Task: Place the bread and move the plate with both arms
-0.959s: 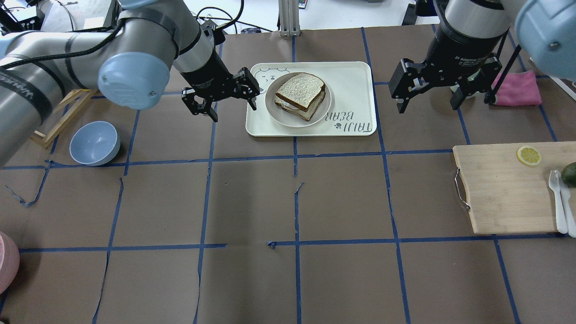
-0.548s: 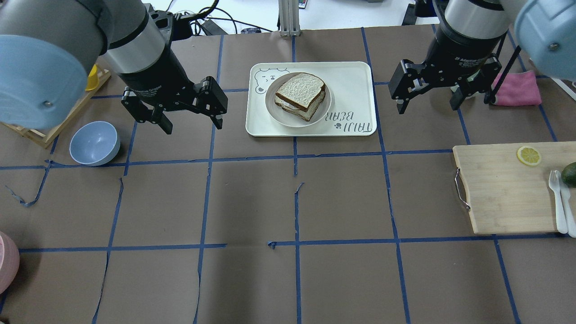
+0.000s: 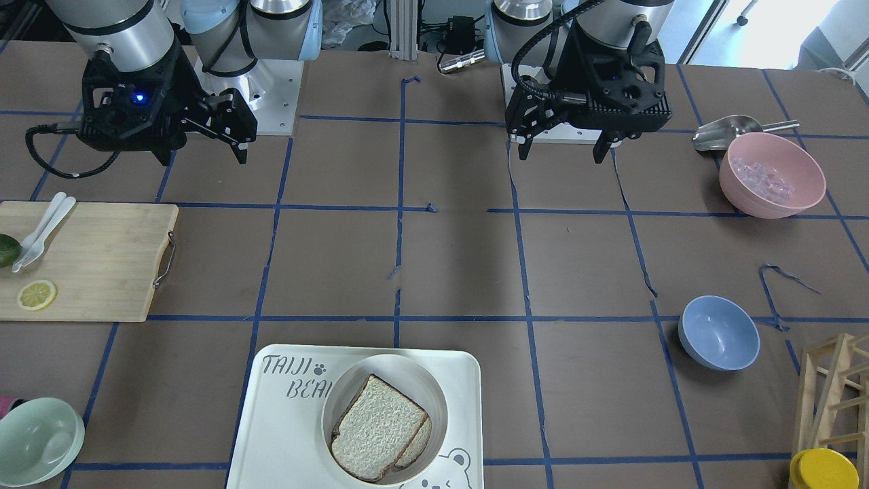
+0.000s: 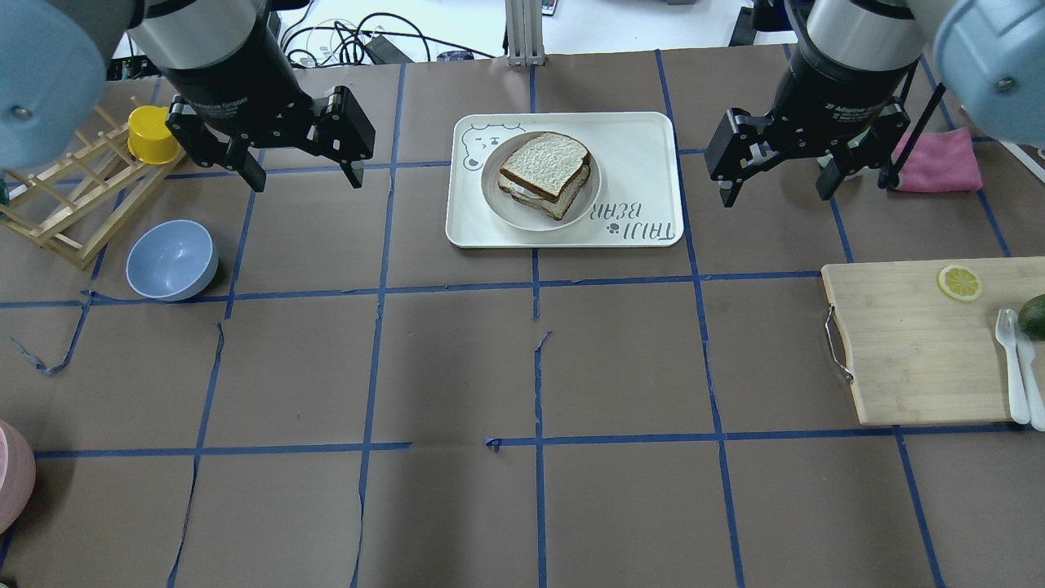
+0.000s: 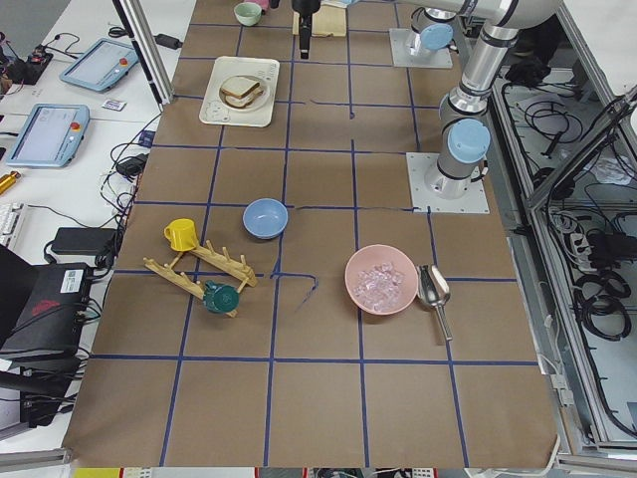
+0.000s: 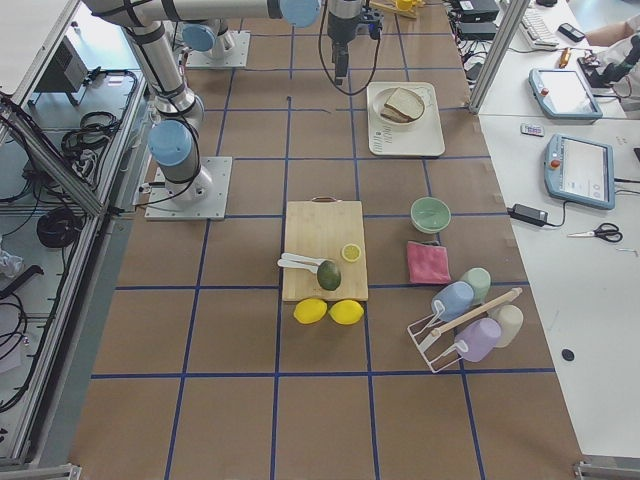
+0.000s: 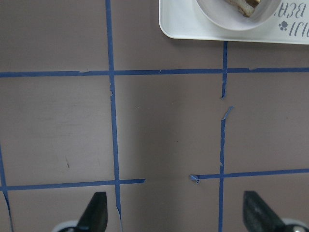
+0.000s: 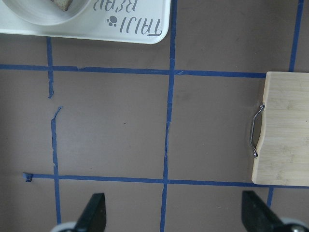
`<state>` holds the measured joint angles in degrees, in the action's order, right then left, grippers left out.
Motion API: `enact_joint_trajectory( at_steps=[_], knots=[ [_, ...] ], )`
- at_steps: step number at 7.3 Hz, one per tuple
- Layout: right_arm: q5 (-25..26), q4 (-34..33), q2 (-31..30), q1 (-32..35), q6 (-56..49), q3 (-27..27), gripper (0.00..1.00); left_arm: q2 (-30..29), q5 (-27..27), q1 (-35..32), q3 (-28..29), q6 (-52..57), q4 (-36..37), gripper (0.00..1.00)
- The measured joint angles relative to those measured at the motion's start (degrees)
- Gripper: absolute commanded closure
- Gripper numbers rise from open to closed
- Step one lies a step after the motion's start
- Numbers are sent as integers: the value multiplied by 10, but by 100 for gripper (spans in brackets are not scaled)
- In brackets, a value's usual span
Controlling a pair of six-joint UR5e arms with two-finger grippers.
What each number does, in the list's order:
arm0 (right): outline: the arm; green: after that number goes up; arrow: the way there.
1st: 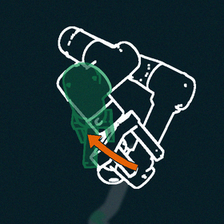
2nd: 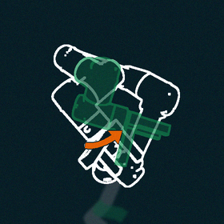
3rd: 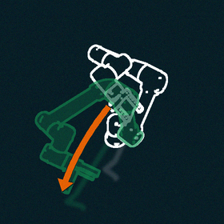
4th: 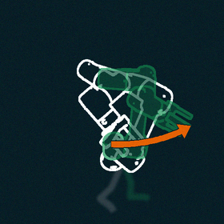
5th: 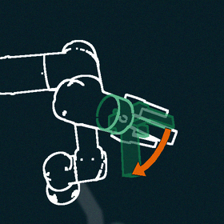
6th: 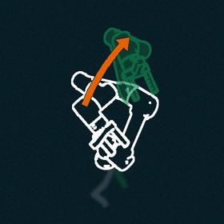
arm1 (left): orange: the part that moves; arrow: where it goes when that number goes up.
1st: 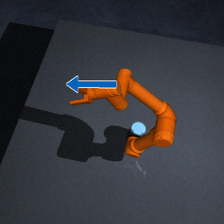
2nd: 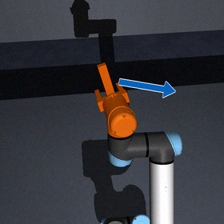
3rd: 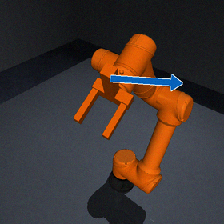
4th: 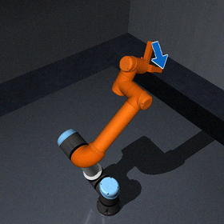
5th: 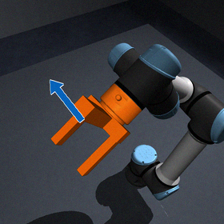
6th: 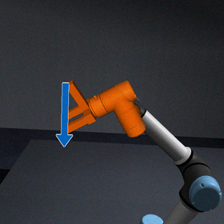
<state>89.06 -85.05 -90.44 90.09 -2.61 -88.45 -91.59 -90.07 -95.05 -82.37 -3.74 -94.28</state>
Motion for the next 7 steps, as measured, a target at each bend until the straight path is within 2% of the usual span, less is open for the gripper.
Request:
enact_joint_trajectory(
  at_steps=[2, 7],
  knots=[
    [0, 0, 0, 0, 0, 0, 0, -9, -6, 0, 8, 17, 3, 0],
    [0, 1, -1, 0, -3, 0, 0, 10, -8, 0, -37, 21, 44, 0]
  ],
)
